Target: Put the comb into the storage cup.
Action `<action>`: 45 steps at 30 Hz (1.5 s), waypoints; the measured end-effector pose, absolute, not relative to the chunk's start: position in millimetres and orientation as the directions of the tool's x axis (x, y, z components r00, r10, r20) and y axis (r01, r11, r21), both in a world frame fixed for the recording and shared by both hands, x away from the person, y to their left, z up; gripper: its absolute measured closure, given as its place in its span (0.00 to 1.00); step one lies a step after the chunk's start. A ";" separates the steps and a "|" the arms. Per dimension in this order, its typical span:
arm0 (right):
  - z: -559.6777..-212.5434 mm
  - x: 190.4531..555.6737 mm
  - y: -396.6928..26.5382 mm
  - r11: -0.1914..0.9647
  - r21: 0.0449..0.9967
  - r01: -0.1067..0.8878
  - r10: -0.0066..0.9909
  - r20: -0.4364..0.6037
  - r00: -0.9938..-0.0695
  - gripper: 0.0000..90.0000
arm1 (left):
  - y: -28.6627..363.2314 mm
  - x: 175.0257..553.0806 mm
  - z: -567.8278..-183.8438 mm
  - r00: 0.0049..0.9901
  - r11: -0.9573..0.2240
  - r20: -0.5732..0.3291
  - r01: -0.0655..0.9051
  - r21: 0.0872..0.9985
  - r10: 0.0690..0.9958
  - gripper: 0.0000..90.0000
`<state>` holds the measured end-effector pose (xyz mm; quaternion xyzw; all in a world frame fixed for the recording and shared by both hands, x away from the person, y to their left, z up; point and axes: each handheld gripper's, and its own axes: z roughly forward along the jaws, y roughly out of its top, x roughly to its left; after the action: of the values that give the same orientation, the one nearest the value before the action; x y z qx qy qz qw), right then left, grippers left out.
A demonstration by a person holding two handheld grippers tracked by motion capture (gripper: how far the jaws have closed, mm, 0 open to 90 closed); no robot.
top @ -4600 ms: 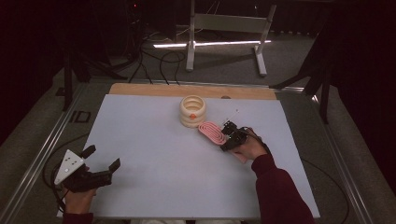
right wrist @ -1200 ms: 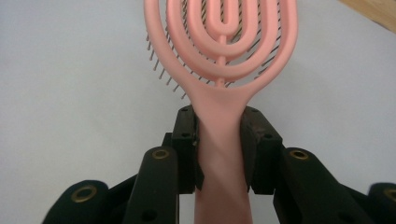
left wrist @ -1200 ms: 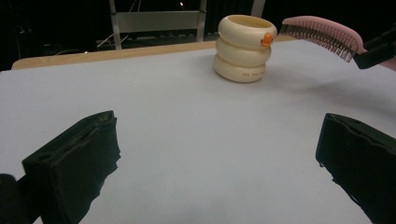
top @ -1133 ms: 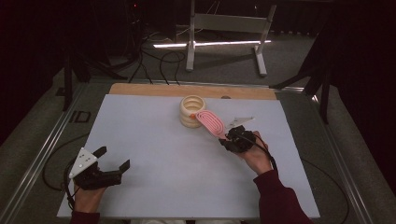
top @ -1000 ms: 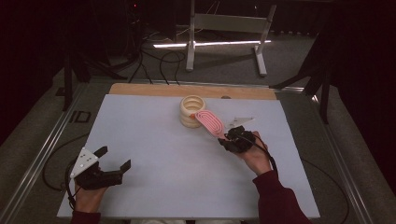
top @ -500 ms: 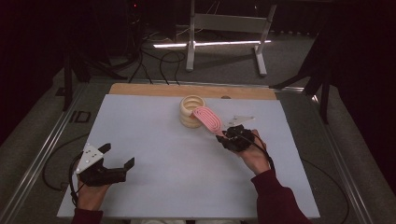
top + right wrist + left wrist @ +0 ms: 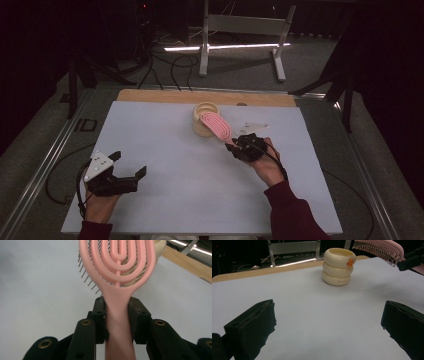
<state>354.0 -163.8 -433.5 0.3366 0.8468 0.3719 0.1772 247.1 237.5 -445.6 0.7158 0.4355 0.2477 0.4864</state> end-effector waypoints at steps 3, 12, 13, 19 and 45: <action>-430.9 354.2 -161.5 0.481 0.758 0.441 0.698 -0.026 -0.716 0.78 | 233.4 249.4 -442.4 0.506 -0.162 -0.059 0.382 0.910 0.860 0.00; -423.8 352.5 -154.0 0.462 0.778 0.427 0.687 -0.009 -0.726 0.78 | 222.7 257.0 -431.3 0.506 -0.200 -0.027 0.389 0.899 0.862 0.00; -423.6 352.6 -153.4 0.459 0.780 0.424 0.687 -0.010 -0.726 0.78 | 221.6 258.4 -430.8 0.508 -0.205 -0.025 0.391 0.897 0.861 0.00; -420.6 352.0 -149.5 0.456 0.793 0.404 0.684 -0.022 -0.729 0.78 | 212.5 265.3 -425.8 0.514 -0.212 -0.029 0.403 0.890 0.857 0.00; -417.8 340.6 -127.6 0.485 0.826 0.287 0.637 -0.109 -0.763 0.78 | 164.5 294.4 -407.6 0.569 -0.178 -0.119 0.439 0.881 0.814 0.00</action>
<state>340.6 -127.6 -417.8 0.2759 0.8367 0.4261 0.2054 294.4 164.5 -407.6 0.7424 0.4219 0.1943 0.4829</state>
